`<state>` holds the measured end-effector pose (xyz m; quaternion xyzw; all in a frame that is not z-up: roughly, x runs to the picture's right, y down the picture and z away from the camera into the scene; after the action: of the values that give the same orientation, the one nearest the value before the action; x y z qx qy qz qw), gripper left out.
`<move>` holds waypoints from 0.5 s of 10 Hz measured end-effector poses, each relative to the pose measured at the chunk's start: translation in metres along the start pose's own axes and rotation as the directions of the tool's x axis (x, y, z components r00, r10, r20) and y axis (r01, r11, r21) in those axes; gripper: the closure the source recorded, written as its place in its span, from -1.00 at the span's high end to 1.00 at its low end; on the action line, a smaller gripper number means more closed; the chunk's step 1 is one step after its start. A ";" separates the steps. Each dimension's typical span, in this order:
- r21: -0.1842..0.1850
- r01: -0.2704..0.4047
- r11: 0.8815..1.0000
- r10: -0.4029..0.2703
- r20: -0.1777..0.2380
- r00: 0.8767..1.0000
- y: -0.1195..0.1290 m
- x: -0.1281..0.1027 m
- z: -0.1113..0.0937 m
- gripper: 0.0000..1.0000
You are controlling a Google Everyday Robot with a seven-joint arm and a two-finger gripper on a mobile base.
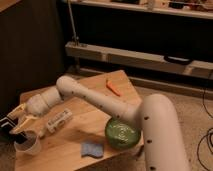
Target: Place the eraser in the ceramic cup
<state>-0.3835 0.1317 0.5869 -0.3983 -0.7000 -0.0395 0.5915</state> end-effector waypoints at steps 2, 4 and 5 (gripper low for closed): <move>-0.019 -0.007 1.000 0.007 -0.014 1.000 -0.001 0.011 0.008 -0.08; -0.020 -0.023 1.000 0.022 -0.028 0.999 -0.002 0.021 0.009 0.29; -0.021 -0.030 0.999 0.029 -0.036 0.999 -0.002 0.027 0.009 0.52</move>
<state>-0.3920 0.1485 0.6080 -0.4140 -0.6829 -0.0453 0.6001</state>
